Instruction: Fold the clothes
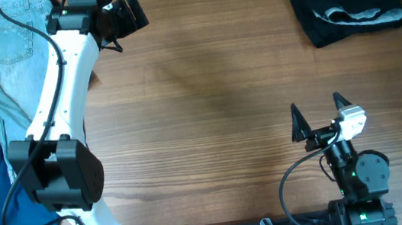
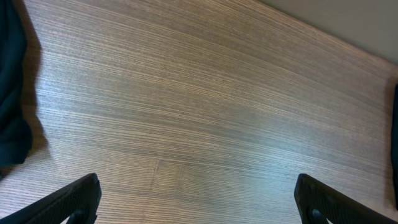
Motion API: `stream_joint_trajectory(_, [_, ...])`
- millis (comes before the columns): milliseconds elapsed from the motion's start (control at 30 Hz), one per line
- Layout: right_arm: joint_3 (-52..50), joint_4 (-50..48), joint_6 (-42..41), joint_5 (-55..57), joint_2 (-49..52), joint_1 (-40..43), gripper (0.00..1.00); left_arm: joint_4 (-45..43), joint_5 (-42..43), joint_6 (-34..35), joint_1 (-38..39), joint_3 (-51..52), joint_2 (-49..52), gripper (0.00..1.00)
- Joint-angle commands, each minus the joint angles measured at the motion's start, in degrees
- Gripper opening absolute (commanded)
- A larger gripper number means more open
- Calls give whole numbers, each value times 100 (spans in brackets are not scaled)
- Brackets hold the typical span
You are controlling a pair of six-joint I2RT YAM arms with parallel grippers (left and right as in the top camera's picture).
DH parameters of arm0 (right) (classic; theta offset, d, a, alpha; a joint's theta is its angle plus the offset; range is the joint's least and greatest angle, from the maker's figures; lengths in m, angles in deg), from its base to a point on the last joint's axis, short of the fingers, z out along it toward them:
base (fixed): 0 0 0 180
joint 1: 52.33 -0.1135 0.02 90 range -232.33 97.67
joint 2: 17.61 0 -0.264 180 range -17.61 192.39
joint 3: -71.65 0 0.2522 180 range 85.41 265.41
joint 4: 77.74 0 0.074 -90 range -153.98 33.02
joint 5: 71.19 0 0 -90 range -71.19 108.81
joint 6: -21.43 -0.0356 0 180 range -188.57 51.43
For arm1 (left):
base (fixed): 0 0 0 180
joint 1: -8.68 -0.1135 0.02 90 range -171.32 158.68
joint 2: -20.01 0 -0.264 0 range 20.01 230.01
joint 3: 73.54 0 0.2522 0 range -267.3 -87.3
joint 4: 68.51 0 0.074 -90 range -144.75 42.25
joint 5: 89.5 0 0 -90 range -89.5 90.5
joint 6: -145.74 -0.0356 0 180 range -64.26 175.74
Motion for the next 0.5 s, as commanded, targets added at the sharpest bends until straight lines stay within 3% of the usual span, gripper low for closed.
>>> stream_joint_trajectory(0, [-24, 356, -256, -28, -608, -87, 100, -13, -35, -50, 33, 0, 55, 100])
stream_joint_trajectory(467, [-24, 367, -256, -28, 350, -87, 100, -13, -35, -52, 33, 0, 55, 100])
